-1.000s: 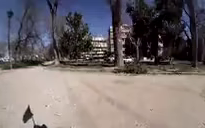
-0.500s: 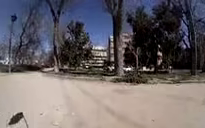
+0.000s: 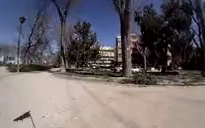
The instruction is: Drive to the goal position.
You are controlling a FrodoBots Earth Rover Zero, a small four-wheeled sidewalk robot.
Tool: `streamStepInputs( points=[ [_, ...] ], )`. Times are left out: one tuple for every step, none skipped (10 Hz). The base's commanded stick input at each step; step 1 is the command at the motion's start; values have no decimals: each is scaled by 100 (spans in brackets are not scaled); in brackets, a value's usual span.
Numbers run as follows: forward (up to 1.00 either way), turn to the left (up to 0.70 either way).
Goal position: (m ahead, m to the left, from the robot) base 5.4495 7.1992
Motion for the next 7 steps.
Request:
streamStepInputs(
  points=[
    [46,46],
    [46,46],
    [46,46],
    [46,46],
    [46,46],
    [46,46],
    [46,46]
  ],
)
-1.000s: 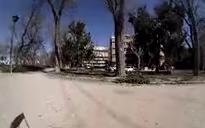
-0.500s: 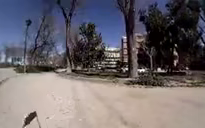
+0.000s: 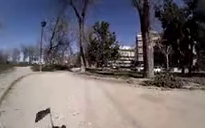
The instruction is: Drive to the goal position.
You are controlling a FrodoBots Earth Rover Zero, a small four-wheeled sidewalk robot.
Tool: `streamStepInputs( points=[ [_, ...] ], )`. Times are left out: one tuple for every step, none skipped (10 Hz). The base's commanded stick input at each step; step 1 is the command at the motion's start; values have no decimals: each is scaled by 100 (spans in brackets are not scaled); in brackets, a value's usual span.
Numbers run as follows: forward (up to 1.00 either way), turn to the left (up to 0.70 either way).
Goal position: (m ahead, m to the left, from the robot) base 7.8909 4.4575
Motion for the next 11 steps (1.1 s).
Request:
streamStepInputs(
  points=[
    [46,46],
    [47,41],
    [48,30],
    [49,14],
    [49,0],
    [51,0],
    [62,0],
    [69,0],
    [70,0],
    [70,0],
    [70,0]
  ],
)
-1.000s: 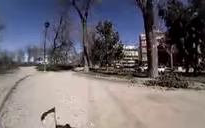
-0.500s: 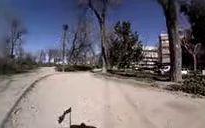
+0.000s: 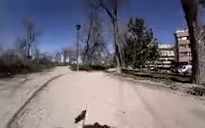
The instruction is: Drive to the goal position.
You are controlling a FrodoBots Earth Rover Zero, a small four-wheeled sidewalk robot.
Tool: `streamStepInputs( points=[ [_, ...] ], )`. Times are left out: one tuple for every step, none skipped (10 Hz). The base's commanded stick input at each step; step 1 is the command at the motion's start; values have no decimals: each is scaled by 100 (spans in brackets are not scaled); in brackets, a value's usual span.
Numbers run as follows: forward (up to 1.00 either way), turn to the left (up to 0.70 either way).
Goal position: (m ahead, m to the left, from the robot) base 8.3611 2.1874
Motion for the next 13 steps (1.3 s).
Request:
streamStepInputs(
  points=[
    [70,0],
    [70,0],
    [69,0],
    [69,0],
    [69,0],
    [69,0],
    [70,3],
    [70,26],
    [70,26],
    [70,8],
    [70,1],
    [70,0],
    [70,0]
  ],
)
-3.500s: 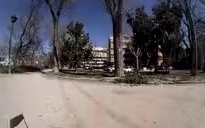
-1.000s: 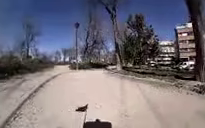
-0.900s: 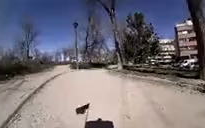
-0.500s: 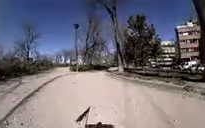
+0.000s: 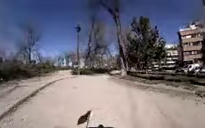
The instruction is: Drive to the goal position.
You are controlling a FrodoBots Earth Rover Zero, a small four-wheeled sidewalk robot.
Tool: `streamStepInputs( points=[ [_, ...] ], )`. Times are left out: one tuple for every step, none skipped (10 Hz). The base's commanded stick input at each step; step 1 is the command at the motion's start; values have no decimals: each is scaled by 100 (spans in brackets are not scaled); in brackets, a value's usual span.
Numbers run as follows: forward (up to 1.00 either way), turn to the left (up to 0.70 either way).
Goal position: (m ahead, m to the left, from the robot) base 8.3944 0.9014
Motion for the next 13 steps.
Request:
streamStepInputs(
  points=[
    [70,0],
    [70,0],
    [70,0],
    [70,0],
    [70,0],
    [70,0],
    [70,0],
    [70,0],
    [72,0],
    [85,0],
    [85,0],
    [95,0],
    [100,0]
  ],
)
